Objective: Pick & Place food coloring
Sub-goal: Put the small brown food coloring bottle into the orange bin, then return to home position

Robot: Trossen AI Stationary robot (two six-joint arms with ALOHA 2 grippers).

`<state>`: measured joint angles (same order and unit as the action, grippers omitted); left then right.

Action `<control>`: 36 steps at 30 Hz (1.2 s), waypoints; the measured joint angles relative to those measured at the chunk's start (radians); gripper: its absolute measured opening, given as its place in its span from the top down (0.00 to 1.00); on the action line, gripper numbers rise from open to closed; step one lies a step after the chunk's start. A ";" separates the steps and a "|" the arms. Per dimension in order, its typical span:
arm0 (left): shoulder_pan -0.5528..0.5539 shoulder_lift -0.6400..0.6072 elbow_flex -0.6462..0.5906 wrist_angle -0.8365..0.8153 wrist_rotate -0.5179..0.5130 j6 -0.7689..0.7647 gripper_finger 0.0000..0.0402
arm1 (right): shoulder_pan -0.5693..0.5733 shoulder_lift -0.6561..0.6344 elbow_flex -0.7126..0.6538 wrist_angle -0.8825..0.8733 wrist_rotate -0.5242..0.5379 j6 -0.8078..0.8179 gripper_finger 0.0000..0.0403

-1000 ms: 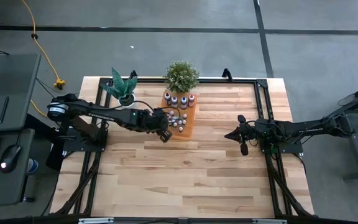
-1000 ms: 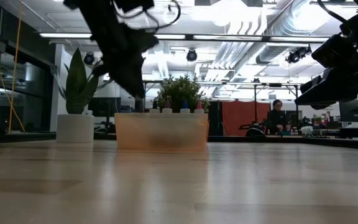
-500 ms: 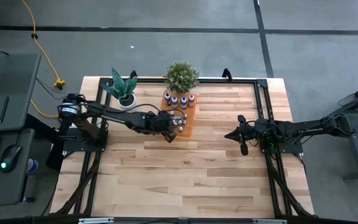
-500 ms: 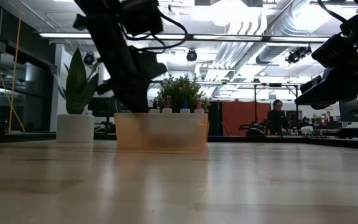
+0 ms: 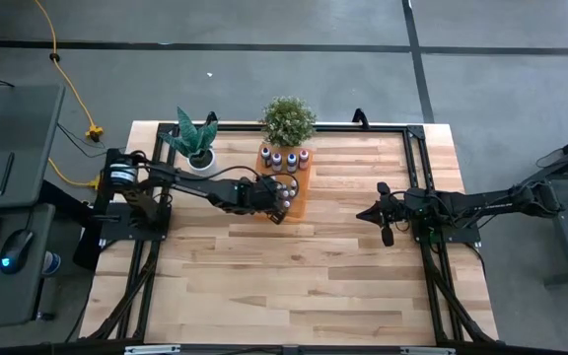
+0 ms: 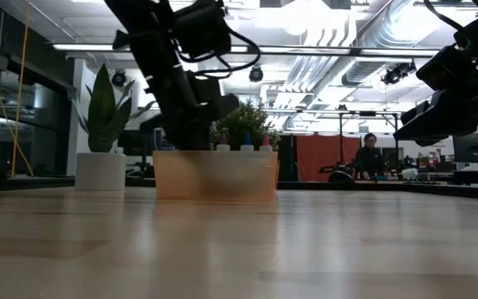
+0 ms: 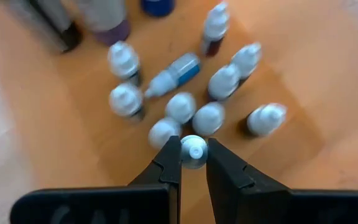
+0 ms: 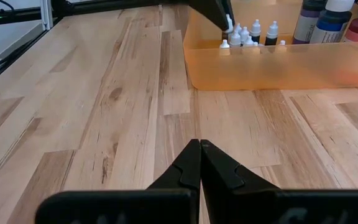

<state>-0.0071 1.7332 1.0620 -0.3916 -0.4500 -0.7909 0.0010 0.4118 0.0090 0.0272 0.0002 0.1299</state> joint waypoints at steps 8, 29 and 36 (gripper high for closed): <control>0.000 0.034 0.001 0.052 0.019 0.004 0.91 | 0.000 0.000 0.000 0.000 0.000 0.000 1.00; 0.000 0.027 0.001 0.046 0.030 0.021 0.63 | 0.000 0.000 0.000 0.000 0.000 0.000 1.00; 0.001 0.003 0.125 -0.081 -0.002 0.145 0.63 | 0.000 0.000 0.000 0.000 0.000 0.000 1.00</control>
<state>-0.0059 1.7363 1.1865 -0.4724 -0.4522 -0.6460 0.0007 0.4122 0.0090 0.0271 0.0002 0.1299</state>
